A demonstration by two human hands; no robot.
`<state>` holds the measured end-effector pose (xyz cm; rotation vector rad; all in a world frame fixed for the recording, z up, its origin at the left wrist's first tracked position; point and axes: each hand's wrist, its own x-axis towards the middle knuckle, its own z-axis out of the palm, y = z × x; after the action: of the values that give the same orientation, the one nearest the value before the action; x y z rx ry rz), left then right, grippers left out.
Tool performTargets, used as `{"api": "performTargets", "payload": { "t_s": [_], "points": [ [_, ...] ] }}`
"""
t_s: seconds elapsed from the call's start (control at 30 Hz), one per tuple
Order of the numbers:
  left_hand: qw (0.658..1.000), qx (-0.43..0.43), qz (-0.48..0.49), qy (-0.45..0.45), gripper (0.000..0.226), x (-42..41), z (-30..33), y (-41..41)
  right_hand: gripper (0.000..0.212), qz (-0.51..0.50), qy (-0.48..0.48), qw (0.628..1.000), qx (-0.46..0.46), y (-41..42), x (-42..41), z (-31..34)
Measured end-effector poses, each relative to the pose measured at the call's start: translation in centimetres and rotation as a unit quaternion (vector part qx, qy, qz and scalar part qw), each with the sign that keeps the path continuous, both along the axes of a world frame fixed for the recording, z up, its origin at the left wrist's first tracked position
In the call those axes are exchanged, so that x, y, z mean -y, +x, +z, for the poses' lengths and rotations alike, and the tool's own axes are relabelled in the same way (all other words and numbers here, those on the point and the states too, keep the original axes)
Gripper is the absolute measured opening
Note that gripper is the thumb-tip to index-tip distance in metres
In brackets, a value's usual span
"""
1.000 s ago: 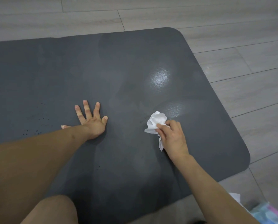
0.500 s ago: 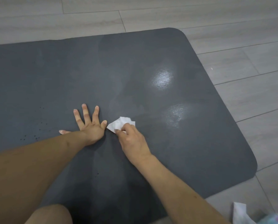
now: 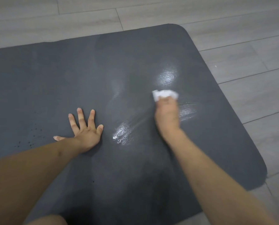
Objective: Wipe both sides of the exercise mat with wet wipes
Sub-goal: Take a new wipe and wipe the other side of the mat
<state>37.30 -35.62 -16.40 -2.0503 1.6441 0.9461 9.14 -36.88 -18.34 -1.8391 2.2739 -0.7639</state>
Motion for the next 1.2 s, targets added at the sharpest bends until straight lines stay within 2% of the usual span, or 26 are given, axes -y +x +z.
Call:
{"api": "performTargets", "payload": {
  "t_s": [0.07,0.1,0.17,0.2,0.27,0.3,0.37,0.43,0.5,0.53,0.6,0.63,0.67,0.7,0.77,0.83,0.87,0.9,1.0,1.03,1.1,1.13,1.2],
  "points": [
    [1.0,-0.001,-0.001,0.004,0.063,0.0,-0.1,0.1,0.042,0.205,0.017,0.978,-0.038,7.2,-2.5,-0.9],
    [1.0,0.0,-0.001,0.006,0.063,0.0,-0.1,0.1,0.044,0.266,0.03,0.963,-0.041,9.0,-3.5,-0.9],
    [1.0,0.001,0.001,0.005,0.064,0.1,-0.1,0.1,0.04,0.316,-0.004,0.948,-0.046,7.6,-3.4,-0.3],
    [1.0,0.003,0.002,0.003,0.064,0.1,-0.1,0.0,0.033,0.307,-0.033,0.948,-0.072,5.6,-2.6,0.4],
    [1.0,0.005,0.004,0.005,0.064,0.1,-0.4,0.1,0.015,0.169,-0.04,0.982,-0.069,-1.6,-0.5,1.1],
    [1.0,0.005,0.004,0.005,0.064,0.1,-0.5,0.1,0.012,0.065,-0.019,0.995,-0.073,-6.6,0.8,1.3],
    [1.0,0.008,0.007,0.002,0.064,0.2,-0.9,0.2,0.017,-0.081,0.053,0.994,-0.055,-15.7,1.6,1.8],
    [1.0,0.011,0.008,0.002,0.064,0.3,-1.1,0.1,0.021,-0.175,0.08,0.979,-0.059,-21.7,0.9,1.3],
    [1.0,0.014,0.007,0.005,0.063,0.3,-1.4,0.3,0.015,-0.198,0.051,0.976,-0.071,-21.9,0.2,1.0],
    [1.0,0.012,0.011,0.006,0.063,0.3,-1.5,0.4,0.012,-0.177,0.048,0.982,-0.054,-19.7,0.1,1.4],
    [1.0,0.005,0.009,-0.004,0.062,0.4,-1.6,0.6,0.021,-0.145,0.032,0.989,0.001,-12.6,-0.7,2.2],
    [1.0,0.003,0.006,-0.006,0.062,0.5,-1.6,0.7,0.025,-0.095,-0.007,0.995,0.002,-8.9,-1.4,2.0],
    [1.0,0.004,0.005,-0.005,0.062,0.5,-1.6,0.7,0.025,0.008,-0.031,0.999,0.0,-4.8,-2.6,1.5],
    [1.0,0.004,0.006,-0.005,0.063,0.5,-1.6,0.8,0.021,0.128,-0.037,0.991,-0.027,-0.3,-4.4,1.4],
    [1.0,0.009,0.003,-0.005,0.065,0.5,-1.6,0.8,0.021,0.308,0.024,0.95,-0.051,5.8,-8.2,1.0],
    [1.0,0.005,0.002,-0.008,0.065,0.5,-1.6,0.8,0.028,0.373,0.02,0.925,-0.067,6.1,-8.9,0.5],
    [1.0,0.003,0.002,-0.008,0.064,0.4,-1.6,0.7,0.027,0.366,0.0,0.928,-0.075,4.6,-8.1,0.9],
    [1.0,0.004,0.003,-0.003,0.064,0.4,-1.6,0.5,0.024,0.317,0.002,0.945,-0.081,1.5,-6.7,1.0],
    [1.0,0.005,0.005,0.008,0.065,0.5,-1.6,0.5,0.019,0.055,0.006,0.997,-0.052,-11.2,-2.3,2.2],
    [1.0,0.002,0.006,0.007,0.065,0.5,-1.7,0.5,0.018,-0.052,0.023,0.997,-0.055,-15.3,-1.9,3.4],
    [1.0,0.001,0.007,-0.001,0.064,0.5,-1.9,0.6,0.015,-0.197,0.04,0.979,-0.035,-20.9,-2.0,4.2],
    [1.0,0.003,0.008,-0.005,0.064,0.5,-1.8,0.6,0.013,-0.238,0.038,0.97,-0.011,-22.1,-2.3,4.0],
    [1.0,0.003,0.011,-0.011,0.063,0.5,-1.7,0.6,0.015,-0.22,0.023,0.975,0.012,-21.6,-2.5,3.6]
  ]
}}
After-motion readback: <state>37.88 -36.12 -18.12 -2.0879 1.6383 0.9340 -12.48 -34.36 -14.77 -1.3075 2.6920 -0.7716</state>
